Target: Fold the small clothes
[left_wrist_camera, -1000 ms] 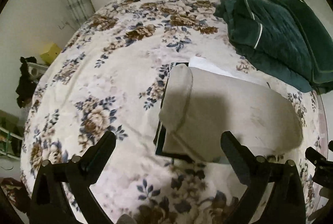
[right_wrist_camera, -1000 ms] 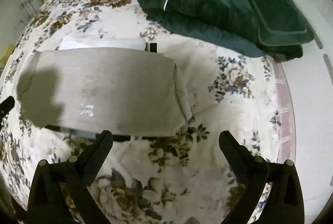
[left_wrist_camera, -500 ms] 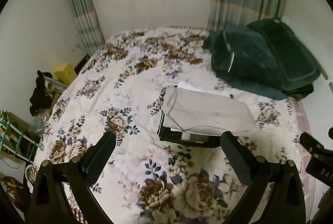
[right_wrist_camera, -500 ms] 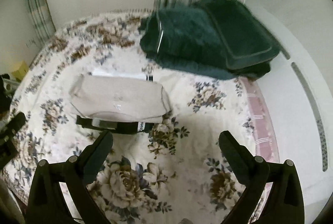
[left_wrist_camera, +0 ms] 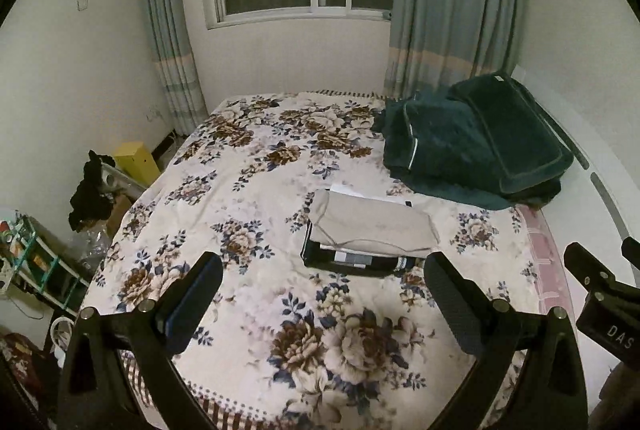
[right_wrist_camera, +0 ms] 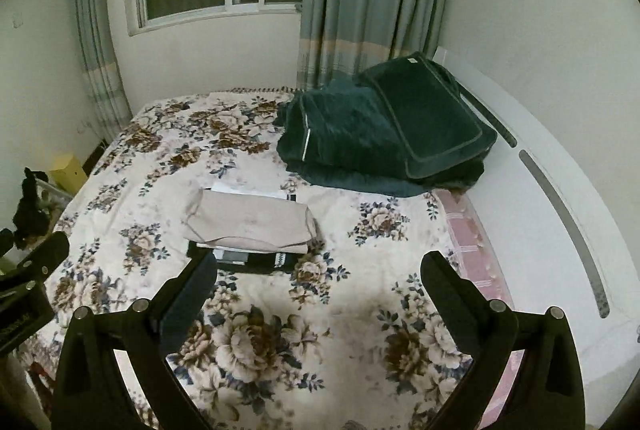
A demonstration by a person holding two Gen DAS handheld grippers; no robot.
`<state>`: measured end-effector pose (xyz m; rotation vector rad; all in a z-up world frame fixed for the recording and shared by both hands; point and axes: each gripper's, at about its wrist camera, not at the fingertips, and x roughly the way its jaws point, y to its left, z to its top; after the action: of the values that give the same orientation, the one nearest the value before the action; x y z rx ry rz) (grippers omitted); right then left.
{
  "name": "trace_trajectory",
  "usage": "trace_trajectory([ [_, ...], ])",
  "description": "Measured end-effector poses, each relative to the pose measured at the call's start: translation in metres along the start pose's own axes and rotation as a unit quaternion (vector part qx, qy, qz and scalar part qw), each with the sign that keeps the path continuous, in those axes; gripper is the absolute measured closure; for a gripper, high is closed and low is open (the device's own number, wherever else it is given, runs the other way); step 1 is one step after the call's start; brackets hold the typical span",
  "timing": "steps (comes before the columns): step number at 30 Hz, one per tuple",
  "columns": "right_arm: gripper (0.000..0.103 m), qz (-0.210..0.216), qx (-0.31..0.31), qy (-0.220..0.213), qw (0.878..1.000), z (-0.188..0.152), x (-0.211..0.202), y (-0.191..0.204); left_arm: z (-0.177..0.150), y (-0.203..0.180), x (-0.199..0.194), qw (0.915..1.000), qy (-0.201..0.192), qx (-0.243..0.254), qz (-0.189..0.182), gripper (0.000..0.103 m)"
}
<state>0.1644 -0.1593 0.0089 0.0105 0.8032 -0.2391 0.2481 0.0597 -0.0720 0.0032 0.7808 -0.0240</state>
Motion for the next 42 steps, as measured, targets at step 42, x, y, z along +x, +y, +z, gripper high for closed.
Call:
trace_trajectory([
  [42, 0.0, 0.034, -0.01, -0.003, 0.999, 0.037, -0.056, -0.007, 0.019, -0.007, -0.045, 0.9998, 0.018, 0.003, 0.011, 0.0],
])
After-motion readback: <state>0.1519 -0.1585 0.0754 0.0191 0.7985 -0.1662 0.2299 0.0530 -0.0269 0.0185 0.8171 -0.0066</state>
